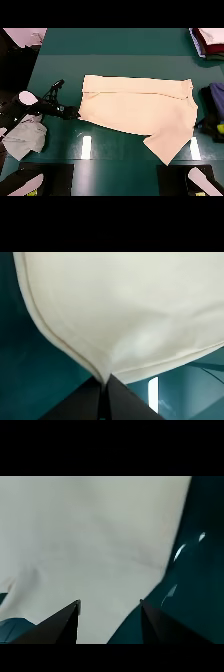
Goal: Fold the shirts.
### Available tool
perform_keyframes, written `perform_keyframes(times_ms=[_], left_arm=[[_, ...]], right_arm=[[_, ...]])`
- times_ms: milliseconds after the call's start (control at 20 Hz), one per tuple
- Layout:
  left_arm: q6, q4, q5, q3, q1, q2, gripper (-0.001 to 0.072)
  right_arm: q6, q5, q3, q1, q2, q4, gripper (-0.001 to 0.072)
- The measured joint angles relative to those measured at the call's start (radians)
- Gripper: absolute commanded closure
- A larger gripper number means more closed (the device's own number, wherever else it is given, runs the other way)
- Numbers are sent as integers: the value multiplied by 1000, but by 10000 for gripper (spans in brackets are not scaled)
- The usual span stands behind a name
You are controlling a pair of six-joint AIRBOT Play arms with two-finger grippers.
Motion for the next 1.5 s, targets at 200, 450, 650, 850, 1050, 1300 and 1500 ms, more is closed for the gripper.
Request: perform_keyframes(times_ms=[200, 450, 650, 850, 1050, 1300, 1500], left_arm=[[-3, 5, 14, 8, -1, 3, 680], [-4, 6, 24, 10, -1, 4, 680], [-5, 6, 26, 10, -1, 4, 680], [-5, 22, 21, 10, -1, 6, 681], [-28, 101, -53, 10, -1, 39, 681], [-81, 188, -188, -32, -2, 159, 681], [-143, 198, -280, -105, -2, 257, 681]], right_arm=[[24, -35, -162, -41, 10, -39, 268], [46, -78, -271, -54, 14, -1, 334], [47, -149, -301, -10, 16, 53, 638], [30, -186, -264, 100, 27, 35, 694], [36, -96, -166, 198, 125, -86, 694], [53, 41, -79, 244, 323, -217, 694], [57, 82, -58, 252, 458, -251, 695]])
